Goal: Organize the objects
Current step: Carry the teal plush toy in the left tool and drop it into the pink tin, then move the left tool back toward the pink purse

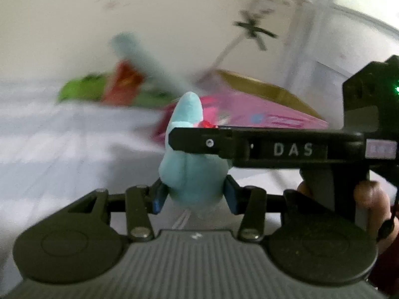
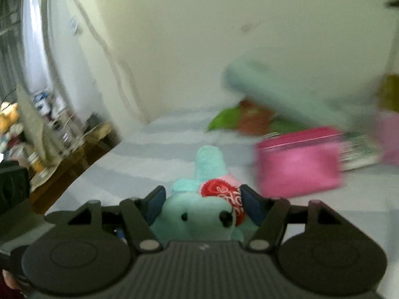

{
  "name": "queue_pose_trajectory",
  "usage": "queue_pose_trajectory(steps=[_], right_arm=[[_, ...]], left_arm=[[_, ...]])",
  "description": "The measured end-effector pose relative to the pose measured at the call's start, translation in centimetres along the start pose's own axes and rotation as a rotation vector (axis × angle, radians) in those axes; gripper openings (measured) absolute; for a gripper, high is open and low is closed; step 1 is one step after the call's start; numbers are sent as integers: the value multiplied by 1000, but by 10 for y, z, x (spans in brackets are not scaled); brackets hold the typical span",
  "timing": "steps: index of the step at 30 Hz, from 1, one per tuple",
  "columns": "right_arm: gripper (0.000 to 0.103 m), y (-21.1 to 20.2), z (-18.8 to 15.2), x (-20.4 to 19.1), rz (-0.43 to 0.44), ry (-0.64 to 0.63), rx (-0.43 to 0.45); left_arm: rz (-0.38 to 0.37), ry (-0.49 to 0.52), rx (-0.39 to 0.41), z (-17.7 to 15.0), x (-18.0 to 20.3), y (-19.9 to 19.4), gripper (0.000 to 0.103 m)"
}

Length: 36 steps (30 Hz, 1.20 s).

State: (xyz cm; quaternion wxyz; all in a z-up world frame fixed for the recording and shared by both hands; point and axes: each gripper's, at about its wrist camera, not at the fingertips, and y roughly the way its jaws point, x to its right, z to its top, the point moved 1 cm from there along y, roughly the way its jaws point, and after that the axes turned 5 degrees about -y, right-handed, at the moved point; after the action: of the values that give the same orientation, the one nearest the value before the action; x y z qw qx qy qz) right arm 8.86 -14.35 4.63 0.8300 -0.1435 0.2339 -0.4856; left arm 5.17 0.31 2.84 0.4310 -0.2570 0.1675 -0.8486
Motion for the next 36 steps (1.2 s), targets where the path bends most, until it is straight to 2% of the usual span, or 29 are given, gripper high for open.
queue_pose_trajectory(steps=[3, 8, 12, 15, 16, 19, 21, 22, 23, 24, 25, 29, 31, 33, 34, 36], right_arm=[[66, -40, 8, 19, -125, -19, 134], [66, -89, 31, 73, -351, -53, 304], [66, -101, 46, 140, -452, -36, 362], [68, -97, 48, 193, -497, 11, 360], [71, -96, 48, 206, -506, 27, 361], [92, -84, 43, 244, -519, 58, 385], [95, -76, 35, 256, -552, 86, 407], [94, -76, 35, 260, -575, 99, 393], [98, -82, 34, 260, -588, 97, 418], [103, -91, 31, 260, -602, 97, 466], [103, -99, 27, 258, -624, 108, 509], [103, -117, 21, 261, -690, 151, 624], [103, -122, 18, 253, -737, 123, 683], [103, -124, 15, 243, -773, 92, 712], [103, -124, 15, 239, -764, 88, 708], [103, -124, 10, 232, -686, 123, 705]], left_arm=[[-34, 116, 42, 27, 49, 29, 50], [-120, 279, 98, 77, 132, 109, 52], [-121, 341, 114, 98, 188, 177, 53], [-119, 345, 78, 104, 209, 228, 54], [-113, 354, 68, 106, 214, 243, 53], [-73, 364, 45, 113, 224, 280, 56], [-45, 349, 11, 118, 223, 302, 58], [-43, 330, 5, 120, 221, 305, 61], [-41, 303, 9, 121, 217, 306, 63], [-34, 280, 17, 121, 212, 305, 69], [-20, 258, 27, 122, 207, 304, 70], [-6, 165, 51, 123, 195, 283, 69], [24, 154, 70, 123, 190, 268, 69], [80, 178, 84, 105, 188, 235, 69], [115, 200, 86, 101, 186, 228, 70], [188, 229, 83, 88, 179, 205, 70]])
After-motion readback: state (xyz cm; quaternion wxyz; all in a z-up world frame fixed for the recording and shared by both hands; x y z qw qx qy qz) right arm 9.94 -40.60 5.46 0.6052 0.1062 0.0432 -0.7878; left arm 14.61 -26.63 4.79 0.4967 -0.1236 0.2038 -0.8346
